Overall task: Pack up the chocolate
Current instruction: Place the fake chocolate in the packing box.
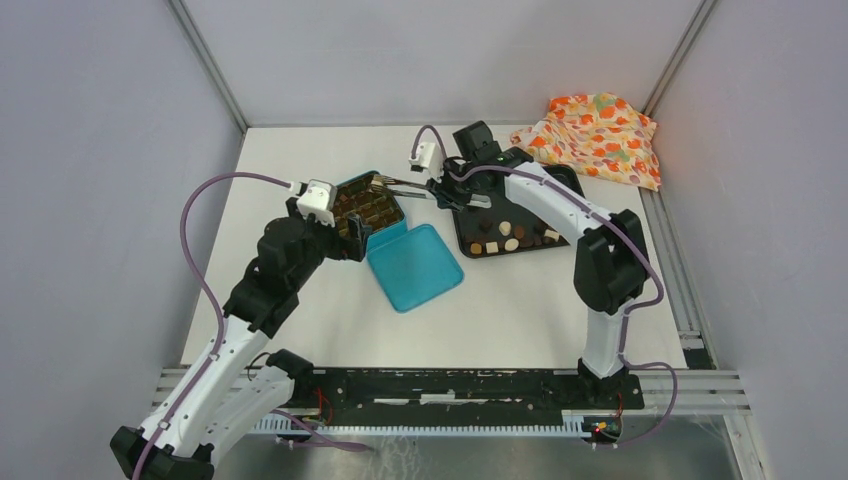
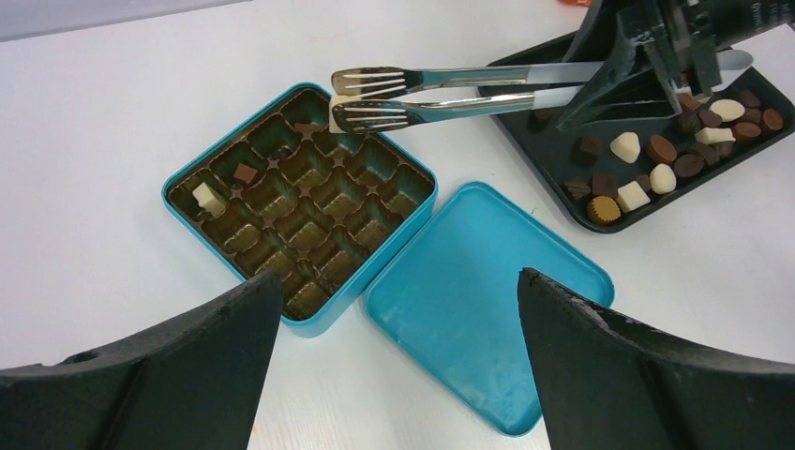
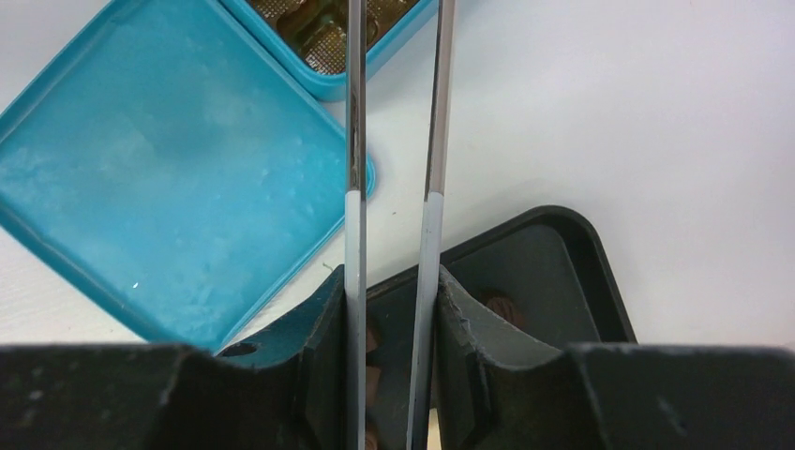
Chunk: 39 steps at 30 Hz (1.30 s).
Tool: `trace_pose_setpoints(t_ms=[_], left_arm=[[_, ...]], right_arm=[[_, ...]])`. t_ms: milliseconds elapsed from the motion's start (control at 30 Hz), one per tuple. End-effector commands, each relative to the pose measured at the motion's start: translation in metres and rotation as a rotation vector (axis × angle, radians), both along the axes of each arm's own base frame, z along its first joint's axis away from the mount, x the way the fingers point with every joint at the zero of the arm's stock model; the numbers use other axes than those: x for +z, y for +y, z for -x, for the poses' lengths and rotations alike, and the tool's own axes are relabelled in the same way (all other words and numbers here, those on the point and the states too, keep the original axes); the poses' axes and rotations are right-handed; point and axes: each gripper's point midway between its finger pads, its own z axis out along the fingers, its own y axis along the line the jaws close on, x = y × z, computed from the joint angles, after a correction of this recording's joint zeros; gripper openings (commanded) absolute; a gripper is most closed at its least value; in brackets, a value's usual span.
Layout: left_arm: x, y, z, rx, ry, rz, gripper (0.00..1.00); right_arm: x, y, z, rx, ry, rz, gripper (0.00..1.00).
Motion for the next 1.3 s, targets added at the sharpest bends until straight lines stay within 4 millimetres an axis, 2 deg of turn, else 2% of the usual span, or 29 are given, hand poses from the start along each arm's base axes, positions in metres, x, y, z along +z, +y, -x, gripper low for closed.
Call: trace_pose_setpoints(t_ms=[0, 300, 567, 700, 967, 1133, 1267], left_arm=[[0.018, 0.005, -0.002, 0.024, -0.048, 0.015, 1.0], [0.019, 0.005, -0.001, 0.025, -0.052, 0.017, 1.0], [0.02, 0.006, -0.001, 0.027, -0.056, 0.018, 1.0], [0.02, 0.006, -0.001, 0.027, -0.055, 0.018, 1.0], [0.02, 0.006, -0.001, 0.031, -0.055, 0.017, 1.0], [0.021, 0.006, -0.001, 0.03, -0.057, 0.018, 1.0], [0.021, 0.007, 0.0, 0.03, -0.058, 0.018, 1.0]], right_arm=[[0.017, 0.013, -0.022, -0.049, -0.067, 0.002, 0.11], [0.0, 0.021, -0.034, -0.095, -0.067, 0.04, 0.15], [-0.009, 0.024, -0.036, -0.105, -0.063, 0.059, 0.26], [-0.011, 0.025, -0.038, -0.111, -0.063, 0.064, 0.34], [-0.012, 0.028, -0.039, -0.11, -0.065, 0.066, 0.47], [-0.012, 0.029, -0.038, -0.108, -0.064, 0.066, 0.48], [-0.003, 0.03, -0.035, -0.103, -0.065, 0.046, 0.47]])
